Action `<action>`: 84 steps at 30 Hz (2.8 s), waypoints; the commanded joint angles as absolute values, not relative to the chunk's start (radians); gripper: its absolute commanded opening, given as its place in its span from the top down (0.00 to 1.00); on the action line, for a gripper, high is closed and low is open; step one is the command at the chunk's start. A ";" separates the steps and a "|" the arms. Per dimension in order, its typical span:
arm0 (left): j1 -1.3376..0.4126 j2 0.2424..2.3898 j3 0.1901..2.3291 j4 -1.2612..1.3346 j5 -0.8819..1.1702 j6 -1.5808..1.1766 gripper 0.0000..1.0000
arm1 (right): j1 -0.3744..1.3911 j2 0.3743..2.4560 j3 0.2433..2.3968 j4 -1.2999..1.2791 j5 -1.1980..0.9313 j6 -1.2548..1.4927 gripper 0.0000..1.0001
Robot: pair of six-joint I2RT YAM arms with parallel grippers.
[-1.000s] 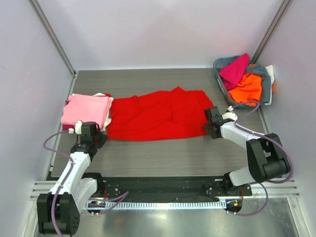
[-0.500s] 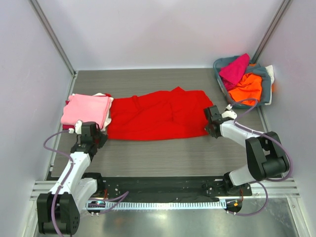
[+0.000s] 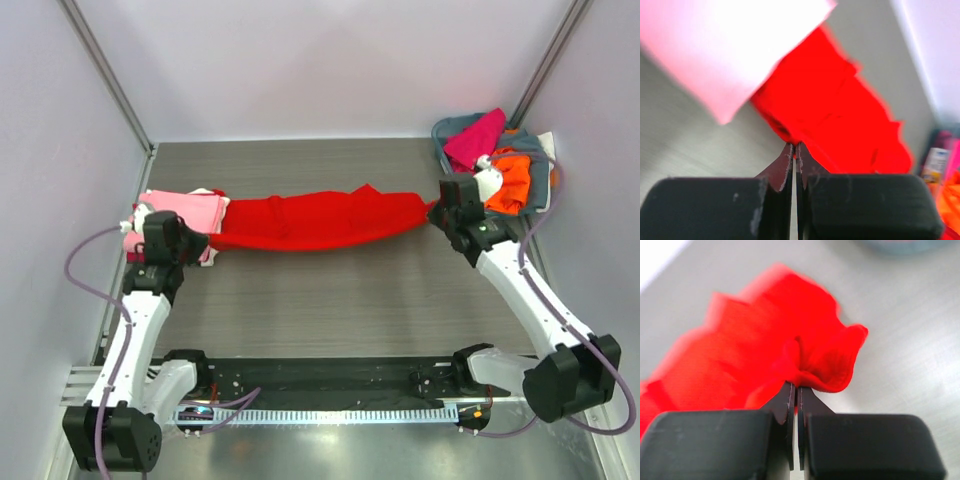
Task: Fold and stack the t-shirts
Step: Flatten the tshirt out
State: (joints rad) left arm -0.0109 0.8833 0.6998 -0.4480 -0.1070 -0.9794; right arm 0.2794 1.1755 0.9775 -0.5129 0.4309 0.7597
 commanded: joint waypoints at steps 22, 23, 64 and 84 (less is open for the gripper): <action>-0.005 0.925 1.545 -0.775 -0.075 -0.899 1.00 | 0.270 0.867 1.576 -0.508 0.420 0.434 0.99; -0.005 0.923 1.507 -0.758 -0.078 -0.905 0.99 | 0.271 0.880 1.566 -0.505 0.414 0.442 0.99; 0.150 1.660 1.441 -0.092 0.334 -1.068 1.00 | -0.253 1.580 1.447 -0.132 -0.483 0.819 0.99; 0.150 1.099 0.557 -0.124 0.252 -0.985 1.00 | -0.268 1.056 0.625 -0.255 -0.126 0.706 0.99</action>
